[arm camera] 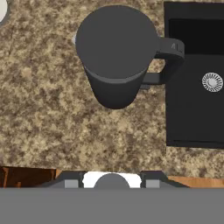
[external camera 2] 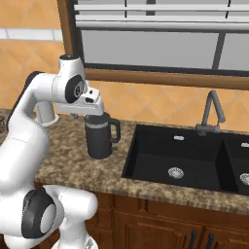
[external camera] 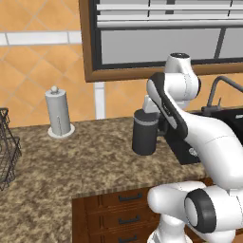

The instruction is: Navigate to the stove.

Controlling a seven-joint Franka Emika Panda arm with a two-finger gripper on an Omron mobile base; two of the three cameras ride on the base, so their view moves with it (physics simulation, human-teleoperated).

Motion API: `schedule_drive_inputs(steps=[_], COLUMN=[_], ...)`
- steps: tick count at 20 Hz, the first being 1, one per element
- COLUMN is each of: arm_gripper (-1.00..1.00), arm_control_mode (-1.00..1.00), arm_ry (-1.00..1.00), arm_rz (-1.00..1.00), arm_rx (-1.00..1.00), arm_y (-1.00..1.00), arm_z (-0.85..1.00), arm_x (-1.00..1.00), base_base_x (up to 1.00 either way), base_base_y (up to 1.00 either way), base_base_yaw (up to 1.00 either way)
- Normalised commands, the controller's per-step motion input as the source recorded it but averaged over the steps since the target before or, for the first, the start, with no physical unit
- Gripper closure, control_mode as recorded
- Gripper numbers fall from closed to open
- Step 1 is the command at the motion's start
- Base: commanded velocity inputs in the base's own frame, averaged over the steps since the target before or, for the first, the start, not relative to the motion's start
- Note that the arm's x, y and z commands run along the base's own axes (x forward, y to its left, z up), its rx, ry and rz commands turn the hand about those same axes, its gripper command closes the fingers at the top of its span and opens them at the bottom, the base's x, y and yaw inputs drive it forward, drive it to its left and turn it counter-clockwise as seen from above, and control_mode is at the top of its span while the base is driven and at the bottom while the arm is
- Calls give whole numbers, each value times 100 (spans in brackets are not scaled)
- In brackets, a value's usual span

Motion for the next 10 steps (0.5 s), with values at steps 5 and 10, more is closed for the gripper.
schedule_drive_inputs(steps=[5,10], arm_gripper=[-100,-100], arm_control_mode=[-100,100], arm_ry=[-22,-10], arm_rz=[0,0], arm_rx=[0,0], arm_y=[0,-2], arm_z=[8,6], arm_x=[-42,-39], base_base_x=[0,-48], base_base_y=[0,-26], base_base_yaw=[0,-19])
